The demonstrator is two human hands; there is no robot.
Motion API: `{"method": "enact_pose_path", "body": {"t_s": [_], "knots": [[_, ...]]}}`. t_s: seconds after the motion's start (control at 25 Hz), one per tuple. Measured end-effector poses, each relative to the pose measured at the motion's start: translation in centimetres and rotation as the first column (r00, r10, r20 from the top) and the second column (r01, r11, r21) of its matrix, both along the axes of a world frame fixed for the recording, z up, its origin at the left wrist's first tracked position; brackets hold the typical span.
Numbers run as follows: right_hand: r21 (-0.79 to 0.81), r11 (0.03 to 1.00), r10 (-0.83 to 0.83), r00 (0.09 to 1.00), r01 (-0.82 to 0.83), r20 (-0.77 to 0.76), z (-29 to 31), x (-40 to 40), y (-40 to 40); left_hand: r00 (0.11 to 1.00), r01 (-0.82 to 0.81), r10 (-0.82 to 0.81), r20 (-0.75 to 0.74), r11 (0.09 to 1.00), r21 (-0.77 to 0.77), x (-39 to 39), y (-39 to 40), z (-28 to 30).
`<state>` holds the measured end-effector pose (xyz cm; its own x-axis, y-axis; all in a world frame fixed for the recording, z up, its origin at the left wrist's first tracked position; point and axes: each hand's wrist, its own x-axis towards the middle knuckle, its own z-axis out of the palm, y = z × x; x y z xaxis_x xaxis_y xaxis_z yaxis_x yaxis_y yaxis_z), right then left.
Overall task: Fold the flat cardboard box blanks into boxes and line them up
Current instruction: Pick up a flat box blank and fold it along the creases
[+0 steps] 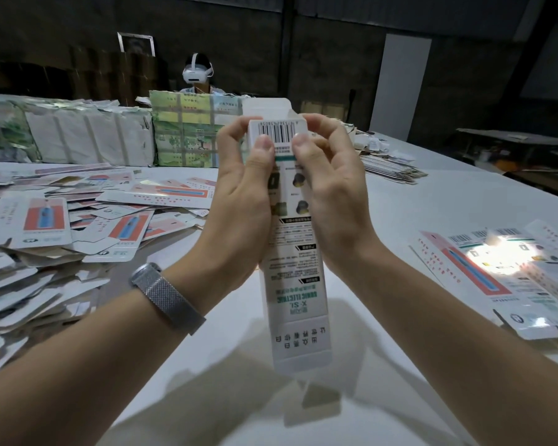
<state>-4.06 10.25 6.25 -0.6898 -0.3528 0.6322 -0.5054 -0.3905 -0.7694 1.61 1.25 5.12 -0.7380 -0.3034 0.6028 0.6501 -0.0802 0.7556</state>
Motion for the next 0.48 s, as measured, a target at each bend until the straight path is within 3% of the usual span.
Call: {"method": "enact_pose_path", "body": {"t_s": [0.2, 0.48], "knots": [[-0.065, 0.99, 0.129, 0.989, -0.125, 0.065, 0.36, -0.28, 0.38, 1.0, 0.001, 0.002, 0.024, 0.993, -0.122, 0.24, 0.23, 0.13], [-0.04, 0.998, 0.054, 0.999, -0.054, 0.005, -0.09, -0.35, 0.32, 0.995, -0.022, 0.033, 0.099, 0.993, -0.112, 0.65, 0.38, 0.47]]}}
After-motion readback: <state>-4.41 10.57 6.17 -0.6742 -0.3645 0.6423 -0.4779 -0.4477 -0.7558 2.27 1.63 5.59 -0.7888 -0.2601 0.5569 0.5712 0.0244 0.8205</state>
